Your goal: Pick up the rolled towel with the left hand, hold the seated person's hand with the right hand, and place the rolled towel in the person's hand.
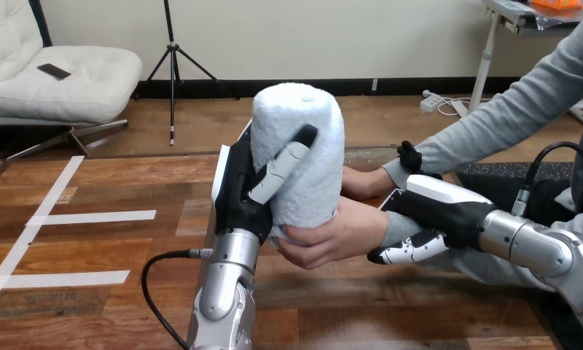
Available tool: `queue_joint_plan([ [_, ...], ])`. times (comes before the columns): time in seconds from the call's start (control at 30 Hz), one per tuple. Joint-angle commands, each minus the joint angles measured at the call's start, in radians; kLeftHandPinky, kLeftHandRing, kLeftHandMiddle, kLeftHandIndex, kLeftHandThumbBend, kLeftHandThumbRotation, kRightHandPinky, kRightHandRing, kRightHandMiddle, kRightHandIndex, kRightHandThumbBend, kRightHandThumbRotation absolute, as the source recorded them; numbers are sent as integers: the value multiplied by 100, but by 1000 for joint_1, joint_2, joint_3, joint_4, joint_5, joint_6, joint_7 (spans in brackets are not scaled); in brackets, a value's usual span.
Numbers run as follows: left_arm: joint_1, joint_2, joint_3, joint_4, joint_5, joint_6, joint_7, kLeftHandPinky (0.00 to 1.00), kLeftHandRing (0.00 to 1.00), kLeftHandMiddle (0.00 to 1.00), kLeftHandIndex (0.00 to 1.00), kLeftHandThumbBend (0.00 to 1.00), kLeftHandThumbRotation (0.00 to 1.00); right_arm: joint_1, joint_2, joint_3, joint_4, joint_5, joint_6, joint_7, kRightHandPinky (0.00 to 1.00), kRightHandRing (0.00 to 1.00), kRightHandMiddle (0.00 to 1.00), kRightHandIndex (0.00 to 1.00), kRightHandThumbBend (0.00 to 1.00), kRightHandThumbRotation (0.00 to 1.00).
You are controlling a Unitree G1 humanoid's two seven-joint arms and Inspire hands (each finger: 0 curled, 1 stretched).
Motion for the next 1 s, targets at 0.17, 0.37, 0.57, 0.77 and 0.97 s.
queue_joint_plan([
  [0.17, -6, -25, -56, -43, 24, 41, -69, 82, 89, 91, 92, 100, 82, -87, 28, -49, -46, 51, -35, -27, 20, 24, 30, 32, 47, 36],
  [0.37, 0, -23, -50, -50, 14, 53, -92, 87, 93, 94, 95, 100, 83, -85, 30, -48, -43, 48, -37, -31, 20, 24, 30, 32, 47, 37],
  [0.57, 9, -22, -47, -59, 8, 45, -103, 89, 93, 95, 96, 100, 83, -84, 30, -45, -47, 42, -31, -36, 20, 24, 30, 32, 48, 37],
  [0.77, 17, -19, -42, -67, 0, 38, -116, 90, 93, 96, 97, 100, 83, -84, 29, -42, -49, 37, -29, -38, 21, 25, 31, 34, 50, 36],
  [0.97, 30, -13, -41, -89, -6, 39, -129, 90, 94, 96, 97, 100, 85, -80, 30, -45, -62, 44, -4, -24, 24, 28, 33, 37, 57, 39],
])
